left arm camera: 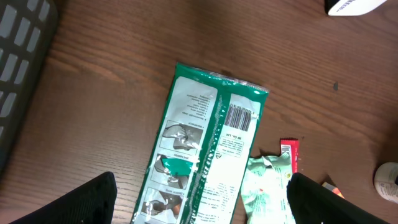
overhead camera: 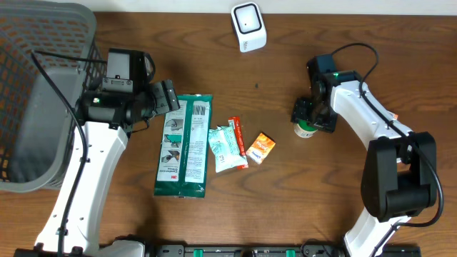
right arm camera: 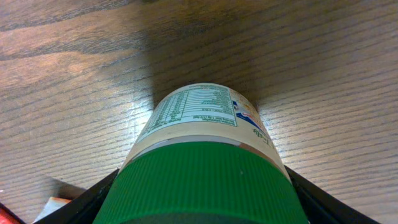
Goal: Scan the item barcode
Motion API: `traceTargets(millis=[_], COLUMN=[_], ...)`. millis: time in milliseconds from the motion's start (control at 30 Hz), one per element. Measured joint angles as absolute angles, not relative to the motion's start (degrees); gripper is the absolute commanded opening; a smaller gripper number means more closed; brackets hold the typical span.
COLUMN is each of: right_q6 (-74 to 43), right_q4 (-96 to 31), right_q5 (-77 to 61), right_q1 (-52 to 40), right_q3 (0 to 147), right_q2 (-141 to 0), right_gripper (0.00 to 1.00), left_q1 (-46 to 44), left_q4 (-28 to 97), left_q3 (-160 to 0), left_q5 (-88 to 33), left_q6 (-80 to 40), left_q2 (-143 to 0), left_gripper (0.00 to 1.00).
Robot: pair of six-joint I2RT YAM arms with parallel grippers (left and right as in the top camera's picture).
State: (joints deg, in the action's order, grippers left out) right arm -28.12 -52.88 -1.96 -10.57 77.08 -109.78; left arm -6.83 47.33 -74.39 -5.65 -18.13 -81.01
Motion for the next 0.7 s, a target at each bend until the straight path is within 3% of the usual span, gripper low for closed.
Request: traceTargets(millis=[300,500,700], right_q6=[-21.85,-16.51,-15.25], right_q4=[-51.99,-51.94,-51.70], right_q5=[-1.98,-2.09,-2.17], right_q1=[-10.61,-10.63,-10.63], right_q3=[77.08,77.08,77.08], right_q2=[-109.78,-109.78,-109.78], right_gripper=[0.70,0.82,0.82], left_q1=[-6.83,-6.83,-6.83], left_q4=[47.33,47.33,47.33], left_q3=[-74.39,-74.39,-74.39], left_q5=[-5.65,-5.65,-5.65], left_q6=[-18.13,-18.13,-18.13], left_q2=[-81.01,-81.01,-81.01], left_gripper=[0.88,0.88,0.88])
